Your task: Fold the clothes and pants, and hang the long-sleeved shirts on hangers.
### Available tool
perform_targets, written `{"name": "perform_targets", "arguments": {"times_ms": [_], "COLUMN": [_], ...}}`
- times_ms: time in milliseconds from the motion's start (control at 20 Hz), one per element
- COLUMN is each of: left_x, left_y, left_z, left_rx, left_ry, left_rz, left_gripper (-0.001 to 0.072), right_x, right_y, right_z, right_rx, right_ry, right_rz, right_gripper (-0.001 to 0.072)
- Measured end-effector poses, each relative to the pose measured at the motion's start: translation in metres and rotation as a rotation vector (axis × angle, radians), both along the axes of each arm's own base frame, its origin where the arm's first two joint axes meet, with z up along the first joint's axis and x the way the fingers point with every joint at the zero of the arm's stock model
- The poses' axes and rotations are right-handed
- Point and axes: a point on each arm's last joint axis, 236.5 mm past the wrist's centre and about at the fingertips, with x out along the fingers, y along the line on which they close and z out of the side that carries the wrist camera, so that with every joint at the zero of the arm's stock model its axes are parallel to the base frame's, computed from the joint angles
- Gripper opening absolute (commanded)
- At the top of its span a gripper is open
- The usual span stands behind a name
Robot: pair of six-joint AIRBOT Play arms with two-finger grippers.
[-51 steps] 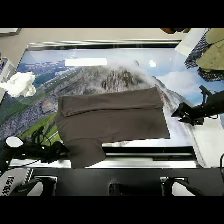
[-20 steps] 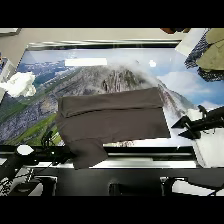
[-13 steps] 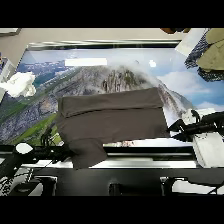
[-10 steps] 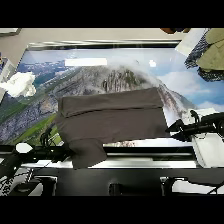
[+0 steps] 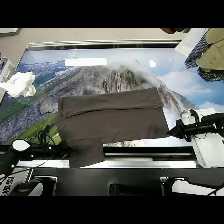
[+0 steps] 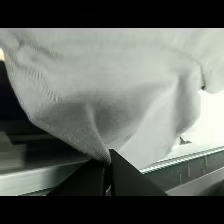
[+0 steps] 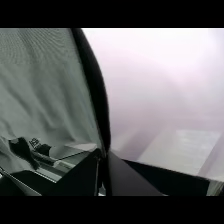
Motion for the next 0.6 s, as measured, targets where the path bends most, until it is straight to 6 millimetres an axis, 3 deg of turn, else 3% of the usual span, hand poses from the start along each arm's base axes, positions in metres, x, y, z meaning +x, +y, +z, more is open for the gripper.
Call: {"name": "perform_targets", "arguments": {"times_ms": [200,350,600], "left_x": [0.012,0.013,0.003], "left_y": [0.029,0.050,0.065], "left_z": [0.023,0.045,0.077], "left_rx": [0.074,0.142,0.211], "left_ry": [-0.033,-0.064,-0.101], "left_rz": [-0.026,-0.049,-0.080], "left_gripper": [0.0018,0.0018,0.0017], "right_x": [0.006,0.002,-0.046], "right_y": [-0.001,0.010,0.023], "right_z": [0.040,0.078,0.118], "right_rx": [-0.068,-0.164,-0.411], "right_ry": [-0.107,-0.202,-0.227], "right_rz": [-0.010,0.028,0.173], "right_gripper": [0.0027,0.0027,0.0027]}}
